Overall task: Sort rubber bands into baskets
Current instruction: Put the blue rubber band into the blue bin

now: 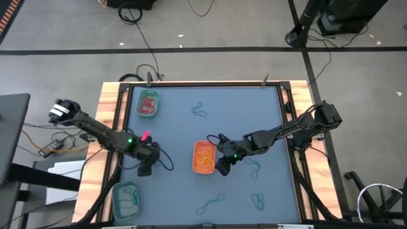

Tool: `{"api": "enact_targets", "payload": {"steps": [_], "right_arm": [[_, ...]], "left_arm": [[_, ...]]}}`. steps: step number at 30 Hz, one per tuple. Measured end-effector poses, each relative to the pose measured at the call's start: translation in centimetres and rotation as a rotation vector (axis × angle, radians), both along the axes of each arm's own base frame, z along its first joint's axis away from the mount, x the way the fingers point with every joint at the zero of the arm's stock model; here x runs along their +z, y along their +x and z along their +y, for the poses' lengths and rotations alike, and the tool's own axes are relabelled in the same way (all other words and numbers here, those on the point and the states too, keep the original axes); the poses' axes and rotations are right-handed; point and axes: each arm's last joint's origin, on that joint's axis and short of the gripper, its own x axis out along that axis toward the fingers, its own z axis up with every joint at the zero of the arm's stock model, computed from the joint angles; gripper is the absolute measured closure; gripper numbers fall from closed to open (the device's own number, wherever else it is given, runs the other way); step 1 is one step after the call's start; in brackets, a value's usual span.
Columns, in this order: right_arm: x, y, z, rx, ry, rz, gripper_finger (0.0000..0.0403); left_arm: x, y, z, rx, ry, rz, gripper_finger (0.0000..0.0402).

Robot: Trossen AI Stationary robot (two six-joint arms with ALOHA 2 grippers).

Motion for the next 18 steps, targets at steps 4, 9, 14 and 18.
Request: {"api": "enact_targets", "payload": {"steps": [4,9,14,18], "right_arm": [[0.0,0.0,-0.1,-0.027,-0.024,-0.006,0.0206],[0.0,0.1,-0.2,-0.064,-0.028,-0.005,0.0206],[0.0,0.1,-0.5,-0.114,-0.028,-0.002,0.0208],[0.0,0.2,-0.8,-0.179,-0.025,-0.002,0.0213]], "left_arm": [[-0.6,-0.3,0.3,0.002,0.041,-0.008,0.0303],[-0.5,-0.1,0.1,-0.005,0.034,-0.022,0.0391],[1.5,0.8,-0.1,0.015,0.044,-0.009,0.0398],[5.3,2.0,-0.8,0.044,0.020,-0.016,0.0399]]}}
